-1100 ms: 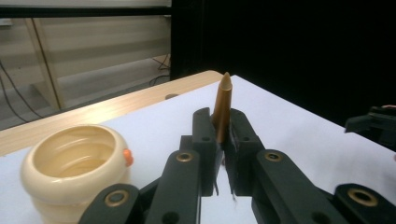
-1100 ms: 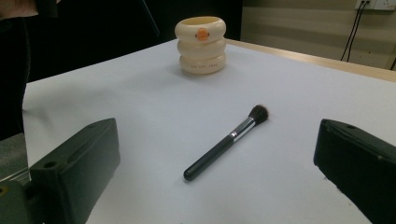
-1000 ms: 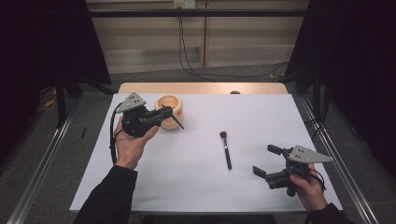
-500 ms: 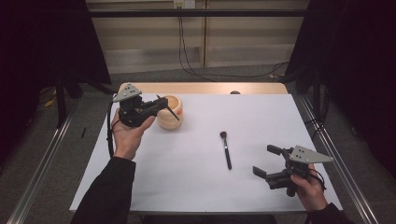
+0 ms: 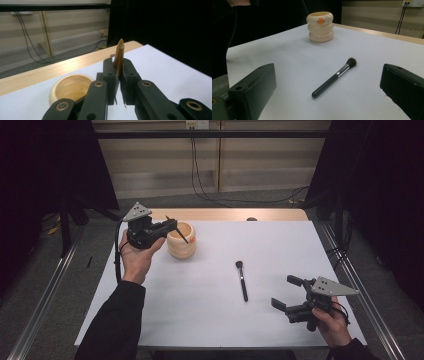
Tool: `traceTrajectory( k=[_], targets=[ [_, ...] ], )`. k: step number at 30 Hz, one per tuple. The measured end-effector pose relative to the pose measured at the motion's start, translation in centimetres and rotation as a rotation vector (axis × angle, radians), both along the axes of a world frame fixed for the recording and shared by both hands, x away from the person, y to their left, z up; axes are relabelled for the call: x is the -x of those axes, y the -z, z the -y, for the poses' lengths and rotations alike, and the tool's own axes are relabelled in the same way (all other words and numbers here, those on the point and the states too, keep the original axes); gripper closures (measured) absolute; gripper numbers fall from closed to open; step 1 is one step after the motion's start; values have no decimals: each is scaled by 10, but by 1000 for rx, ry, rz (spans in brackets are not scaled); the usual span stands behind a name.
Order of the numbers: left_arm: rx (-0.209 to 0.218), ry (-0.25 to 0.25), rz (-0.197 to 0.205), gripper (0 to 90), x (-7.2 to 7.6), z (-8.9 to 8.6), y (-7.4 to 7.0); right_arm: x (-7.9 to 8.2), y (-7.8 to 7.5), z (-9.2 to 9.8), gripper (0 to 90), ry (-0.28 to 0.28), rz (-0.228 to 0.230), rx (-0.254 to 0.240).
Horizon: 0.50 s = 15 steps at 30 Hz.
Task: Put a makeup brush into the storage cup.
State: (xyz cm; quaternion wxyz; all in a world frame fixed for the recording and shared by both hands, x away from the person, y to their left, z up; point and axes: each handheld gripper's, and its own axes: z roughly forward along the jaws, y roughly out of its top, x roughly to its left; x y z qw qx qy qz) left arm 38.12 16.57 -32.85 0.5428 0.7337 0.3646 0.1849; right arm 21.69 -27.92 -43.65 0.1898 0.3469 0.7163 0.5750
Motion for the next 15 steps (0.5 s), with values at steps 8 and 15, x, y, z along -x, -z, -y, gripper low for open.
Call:
traceTrajectory(
  k=[8, 15],
  targets=[
    [-14, -47, 9, 839, -11, -1, 0, 9, 2, 6, 0, 16, 0, -1],
    [-21, -68, -6, 839, -30, -3, 10, 8, 6, 4, 0, 8, 4, 12]
  ],
)
